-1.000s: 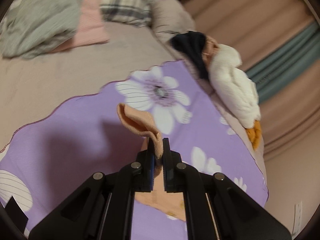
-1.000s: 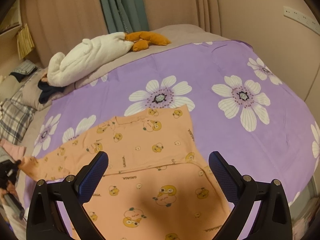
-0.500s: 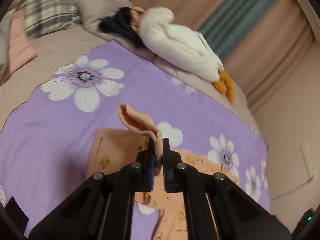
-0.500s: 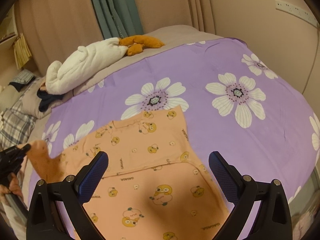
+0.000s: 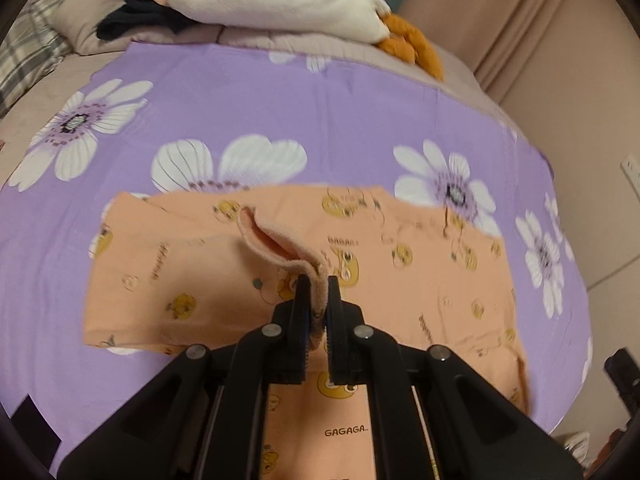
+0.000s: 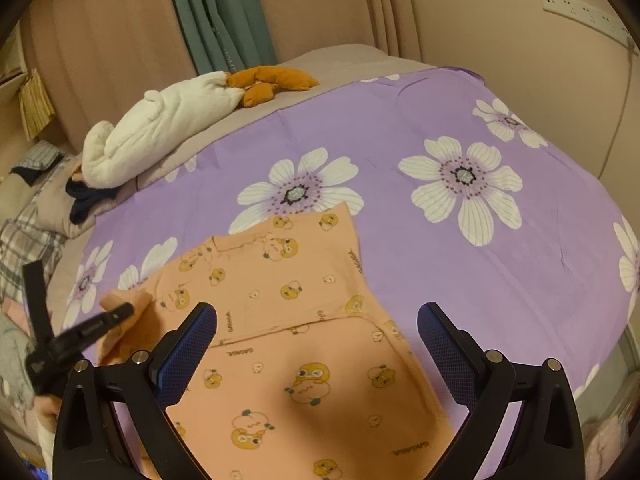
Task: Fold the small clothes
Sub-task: 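Fold the side edge over toward the onesie center with the left gripper, then open the left gripper to release the folded side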
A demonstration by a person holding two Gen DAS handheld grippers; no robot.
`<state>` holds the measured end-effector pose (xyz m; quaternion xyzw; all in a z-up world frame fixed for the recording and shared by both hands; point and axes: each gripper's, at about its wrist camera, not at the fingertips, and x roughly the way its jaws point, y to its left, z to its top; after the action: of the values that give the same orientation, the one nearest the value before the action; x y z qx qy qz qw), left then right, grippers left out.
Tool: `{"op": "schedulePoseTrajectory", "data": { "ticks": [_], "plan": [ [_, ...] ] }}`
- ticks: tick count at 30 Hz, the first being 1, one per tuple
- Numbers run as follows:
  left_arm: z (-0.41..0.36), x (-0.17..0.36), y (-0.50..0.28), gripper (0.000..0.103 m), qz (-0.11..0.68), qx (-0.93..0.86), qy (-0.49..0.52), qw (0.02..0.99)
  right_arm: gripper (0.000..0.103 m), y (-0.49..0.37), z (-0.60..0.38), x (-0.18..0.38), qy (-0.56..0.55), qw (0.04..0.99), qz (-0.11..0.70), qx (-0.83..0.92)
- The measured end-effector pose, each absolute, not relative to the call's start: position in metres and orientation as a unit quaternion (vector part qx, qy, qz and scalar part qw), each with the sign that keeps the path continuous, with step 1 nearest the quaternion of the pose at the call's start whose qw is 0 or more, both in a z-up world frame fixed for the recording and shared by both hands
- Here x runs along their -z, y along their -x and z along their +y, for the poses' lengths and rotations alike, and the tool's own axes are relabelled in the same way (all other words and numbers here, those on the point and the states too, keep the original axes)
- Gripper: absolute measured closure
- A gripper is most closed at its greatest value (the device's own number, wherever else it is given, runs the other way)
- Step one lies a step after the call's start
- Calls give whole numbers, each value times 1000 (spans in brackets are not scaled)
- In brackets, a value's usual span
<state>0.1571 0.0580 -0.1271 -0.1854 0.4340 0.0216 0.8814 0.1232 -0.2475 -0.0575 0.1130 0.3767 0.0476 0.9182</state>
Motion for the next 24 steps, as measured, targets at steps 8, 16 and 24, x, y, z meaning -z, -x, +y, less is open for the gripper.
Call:
{"op": "schedulePoseTrajectory", "data": {
  "ticks": [8, 16, 24],
  "plan": [
    [42, 162, -168, 94, 474, -20, 168, 864, 3, -125, -251, 66, -122, 911, 390, -47],
    [41, 176, -165, 69, 485, 3, 186, 855, 3, -125, -253, 68, -123, 910, 393, -48],
    [63, 143, -137, 41, 459, 12, 248, 853, 3, -129, -249, 72, -121, 907, 399, -57]
  ]
}}
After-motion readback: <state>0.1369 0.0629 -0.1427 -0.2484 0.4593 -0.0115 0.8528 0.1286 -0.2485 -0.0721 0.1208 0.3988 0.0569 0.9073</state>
